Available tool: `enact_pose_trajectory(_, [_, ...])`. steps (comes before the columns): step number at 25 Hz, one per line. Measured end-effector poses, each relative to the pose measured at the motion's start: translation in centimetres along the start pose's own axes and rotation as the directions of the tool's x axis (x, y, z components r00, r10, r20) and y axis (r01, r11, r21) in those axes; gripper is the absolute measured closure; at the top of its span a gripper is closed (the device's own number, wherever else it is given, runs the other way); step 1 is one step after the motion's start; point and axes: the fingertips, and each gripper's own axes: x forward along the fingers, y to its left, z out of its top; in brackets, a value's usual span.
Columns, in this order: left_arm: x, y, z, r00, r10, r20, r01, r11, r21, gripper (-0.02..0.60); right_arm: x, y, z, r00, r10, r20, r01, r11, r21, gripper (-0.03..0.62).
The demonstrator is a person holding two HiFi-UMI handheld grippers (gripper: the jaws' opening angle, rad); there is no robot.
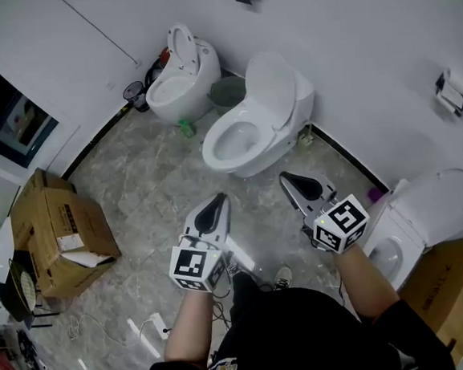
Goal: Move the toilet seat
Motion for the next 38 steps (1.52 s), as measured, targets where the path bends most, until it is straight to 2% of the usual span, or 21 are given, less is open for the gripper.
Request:
enact_pose_trajectory(5, [-0.1,-0.6,1.5,1.0,0.008,0.018,-0.008,1.0,0.013,0.568,-0.6,0.0,1.0,1.0,0.01,0.024,-0.01,1.0,-0.013,0.583])
enact_pose_trajectory(9, [0.0,-1.2,1.7,1.0,0.018,0.02,-0.019,1.0,0.018,0.563,-1.2,-0.3,1.6,0.999,0.02,0.04,-0.019,1.0,-0.023,0.55])
enact_pose_trajectory(12, [0.2,-1.3,2.0,0.999,0.024,0.032,-0.024,1.0,0.018,0.471,-1.4,-0.5,2.1,0.999,0.028,0.047,-0.026,0.999,-0.031,0.511])
enact_pose_trajectory(17, [0.9,-1.5,2.6,0.998,0.045,0.043,-0.046,0.999,0.018,0.366,-1.4,-1.1,2.7,0.998,0.039,0.054,-0.037,0.998,-0.051,0.419])
enact_pose_trajectory(21, [1.4,-1.3,3.4,0.996,0.021,0.092,-0.024,0.999,0.035,0.318,-0.6,-1.6,3.0,0.997,0.044,0.063,-0.04,0.998,-0.055,0.381])
enact_pose_trajectory(24, [1.7,0.0,3.3,0.991,0.007,0.13,-0.014,0.998,0.054,0.304,0.6,-2.0,3.2,0.997,0.037,0.064,-0.034,0.998,-0.051,0.336])
enact_pose_trajectory(27, [2.9,1.6,3.1,0.992,0.002,0.128,-0.008,0.999,0.047,0.298,2.3,-2.7,3.2,0.998,0.03,0.056,-0.028,0.998,-0.049,0.306])
enact_pose_trajectory(31, [5.3,3.8,3.0,0.992,-0.012,0.128,0.009,1.0,0.018,0.293,4.9,-4.0,2.8,0.999,0.016,0.04,-0.014,0.998,-0.058,0.289])
enact_pose_trajectory(35, [8.1,7.3,1.8,0.992,-0.037,0.121,0.034,0.999,0.027,0.288,8.3,-6.1,2.4,1.0,-0.009,0.025,0.011,0.998,-0.058,0.279])
enact_pose_trajectory(38, [10.4,10.0,2.5,0.992,-0.05,0.116,0.048,0.999,0.018,0.285,11.8,-7.6,2.6,1.0,-0.021,0.016,0.021,0.999,-0.045,0.27])
